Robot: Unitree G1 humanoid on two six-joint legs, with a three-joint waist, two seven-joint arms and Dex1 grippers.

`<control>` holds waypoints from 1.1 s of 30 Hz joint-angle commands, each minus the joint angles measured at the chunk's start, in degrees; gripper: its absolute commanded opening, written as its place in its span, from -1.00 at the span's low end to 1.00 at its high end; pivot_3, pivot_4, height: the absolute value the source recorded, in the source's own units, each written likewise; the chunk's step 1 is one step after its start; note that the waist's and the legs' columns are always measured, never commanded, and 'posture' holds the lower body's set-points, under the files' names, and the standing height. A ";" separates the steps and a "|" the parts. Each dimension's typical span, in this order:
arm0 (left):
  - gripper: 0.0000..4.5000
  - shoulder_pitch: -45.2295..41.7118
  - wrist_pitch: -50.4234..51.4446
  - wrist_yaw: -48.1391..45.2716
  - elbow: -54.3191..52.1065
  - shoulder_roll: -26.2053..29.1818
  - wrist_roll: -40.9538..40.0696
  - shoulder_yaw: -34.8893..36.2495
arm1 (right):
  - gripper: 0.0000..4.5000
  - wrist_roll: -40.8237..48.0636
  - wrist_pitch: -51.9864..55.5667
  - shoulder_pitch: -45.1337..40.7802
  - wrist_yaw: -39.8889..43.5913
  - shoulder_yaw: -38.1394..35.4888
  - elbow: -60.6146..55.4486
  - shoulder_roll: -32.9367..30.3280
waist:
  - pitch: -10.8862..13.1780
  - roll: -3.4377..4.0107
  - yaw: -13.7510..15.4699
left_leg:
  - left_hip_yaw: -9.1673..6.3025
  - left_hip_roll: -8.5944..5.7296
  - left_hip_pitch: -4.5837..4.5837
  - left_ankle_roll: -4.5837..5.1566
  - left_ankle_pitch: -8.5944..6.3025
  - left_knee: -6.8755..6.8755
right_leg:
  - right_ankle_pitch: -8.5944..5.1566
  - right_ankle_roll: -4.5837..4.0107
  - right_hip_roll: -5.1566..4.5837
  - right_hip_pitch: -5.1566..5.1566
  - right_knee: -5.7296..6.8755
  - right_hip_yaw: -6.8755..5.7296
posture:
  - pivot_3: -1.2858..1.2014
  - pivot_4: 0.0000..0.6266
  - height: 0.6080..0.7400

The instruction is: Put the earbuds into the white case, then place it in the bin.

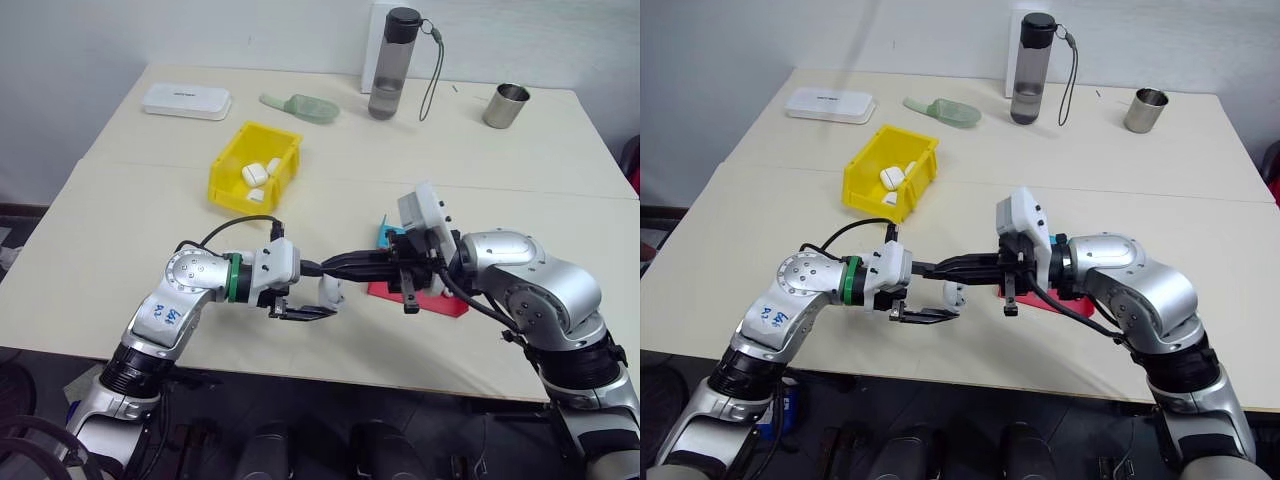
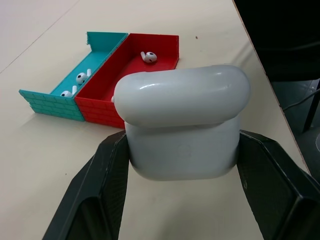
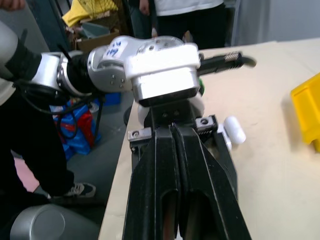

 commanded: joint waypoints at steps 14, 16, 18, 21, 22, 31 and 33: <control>0.24 1.80 -0.90 0.14 -5.00 -0.59 -4.85 5.38 | -0.99 -3.92 -3.73 12.02 4.84 -9.68 -1.33 -10.21 | 0.01 -0.02 0.12 | -0.14 0.00 -0.21 0.00 0.00 0.09 | 0.00 0.00 -0.01 -0.06 -0.02 -0.15 | 0.03 -0.52 1.00; 0.24 3.23 1.19 1.76 -6.29 -0.88 -7.84 8.42 | -0.99 -0.18 -4.24 16.16 3.59 -15.61 -2.33 -8.71 | 0.01 -0.02 0.11 | -0.18 0.00 -0.21 0.00 0.00 0.09 | 0.00 0.00 0.00 -0.05 -0.04 -0.19 | 0.03 -0.52 1.00; 0.24 4.69 3.22 4.04 -7.56 -1.02 -11.08 12.44 | -0.92 4.59 -3.29 20.80 1.56 -22.30 -3.85 -7.17 | 0.02 -0.03 0.06 | -0.19 0.02 -0.22 0.00 0.00 0.08 | 0.00 0.00 0.00 -0.05 -0.02 -0.22 | 0.03 -0.52 1.00; 0.24 6.12 6.58 10.47 -7.22 -0.61 -14.09 20.26 | -0.60 3.68 -9.79 29.72 -0.15 -30.32 -7.00 -4.18 | 0.01 -0.04 0.15 | -0.23 0.04 -0.24 -0.04 0.03 0.09 | 0.00 0.01 0.01 -0.03 -0.02 -0.24 | 0.03 -0.52 1.00; 0.24 5.50 7.10 13.67 -5.70 -0.60 -13.99 23.02 | -0.40 2.88 -12.42 32.37 -2.08 -33.00 -7.65 -2.18 | 0.02 -0.05 0.13 | -0.26 0.04 -0.24 -0.05 0.03 0.09 | 0.00 0.01 0.03 -0.02 -0.03 -0.24 | 0.03 -0.52 1.00; 0.24 -15.90 -7.54 27.83 32.67 -1.56 -2.26 27.49 | 0.98 -11.39 -36.57 38.58 -10.23 -36.21 -7.07 8.32 | 0.01 -0.08 0.37 | -0.22 -0.14 -0.17 -0.14 0.25 0.11 | 0.05 0.09 0.04 -0.02 0.09 -0.30 | 0.03 -0.52 1.00; 0.24 -21.35 -11.80 26.87 43.03 -2.74 -0.26 26.04 | 0.99 -12.27 -38.53 38.00 -10.84 -34.94 -6.84 8.88 | 0.00 -0.10 0.43 | -0.22 -0.18 -0.17 -0.13 0.25 0.10 | 0.05 0.10 0.04 -0.06 0.15 -0.36 | 0.03 -0.52 1.00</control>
